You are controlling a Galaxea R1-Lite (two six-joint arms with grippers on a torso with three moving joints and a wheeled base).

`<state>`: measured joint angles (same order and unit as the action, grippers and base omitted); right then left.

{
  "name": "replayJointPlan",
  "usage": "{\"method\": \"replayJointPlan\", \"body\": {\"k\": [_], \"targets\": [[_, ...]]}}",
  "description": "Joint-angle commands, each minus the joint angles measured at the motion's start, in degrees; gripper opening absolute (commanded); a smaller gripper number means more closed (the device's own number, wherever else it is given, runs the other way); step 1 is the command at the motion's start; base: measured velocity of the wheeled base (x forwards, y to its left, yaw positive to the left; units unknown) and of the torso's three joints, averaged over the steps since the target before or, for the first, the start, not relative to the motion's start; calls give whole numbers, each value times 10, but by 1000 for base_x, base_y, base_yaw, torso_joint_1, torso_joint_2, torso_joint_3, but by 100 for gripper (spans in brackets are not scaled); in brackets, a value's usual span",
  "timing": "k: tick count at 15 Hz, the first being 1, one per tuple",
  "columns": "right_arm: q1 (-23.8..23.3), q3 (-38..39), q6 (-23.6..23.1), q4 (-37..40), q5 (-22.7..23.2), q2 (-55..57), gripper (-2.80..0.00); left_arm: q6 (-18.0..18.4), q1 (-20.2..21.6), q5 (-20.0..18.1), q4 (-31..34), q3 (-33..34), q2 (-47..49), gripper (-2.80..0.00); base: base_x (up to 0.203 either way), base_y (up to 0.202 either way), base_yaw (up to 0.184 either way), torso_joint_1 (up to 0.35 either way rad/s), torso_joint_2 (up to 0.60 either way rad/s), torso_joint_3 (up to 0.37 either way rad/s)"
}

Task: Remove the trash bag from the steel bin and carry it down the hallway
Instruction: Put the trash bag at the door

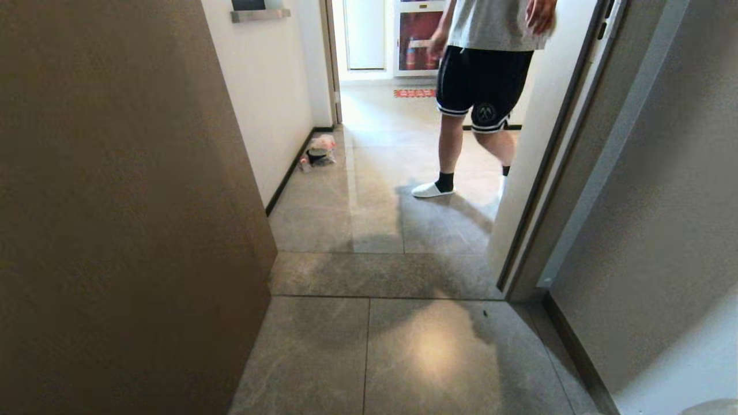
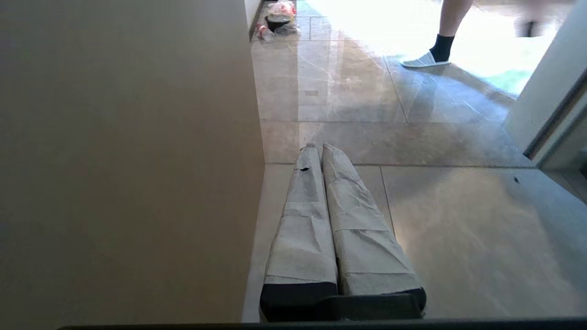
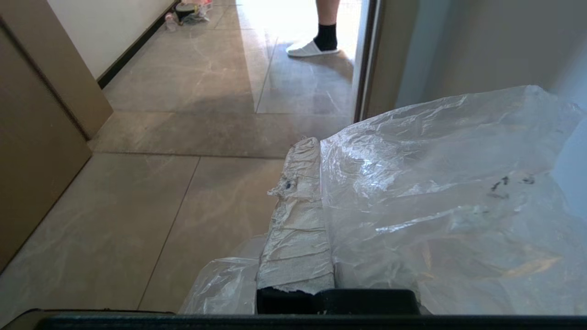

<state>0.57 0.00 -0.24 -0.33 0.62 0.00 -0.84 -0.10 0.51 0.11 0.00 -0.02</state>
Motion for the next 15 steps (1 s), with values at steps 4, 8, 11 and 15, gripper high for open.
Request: {"method": "replayJointPlan", "body": {"k": [4,8,11,15], "targets": [[0,1,0,0,0,1,-280,0,0,0,0,1,0,-280,193,0,0,5,3,0],[0,1,0,0,0,1,-280,0,0,0,0,1,0,-280,192,0,0,1,4,4],[0,1,0,0,0,1,-280,0,0,0,0,1,0,-280,190,0,2,2,3,3],[0,1,0,0,0,1,-280,0,0,0,0,1,0,-280,190,0,0,3,3,2]]}}
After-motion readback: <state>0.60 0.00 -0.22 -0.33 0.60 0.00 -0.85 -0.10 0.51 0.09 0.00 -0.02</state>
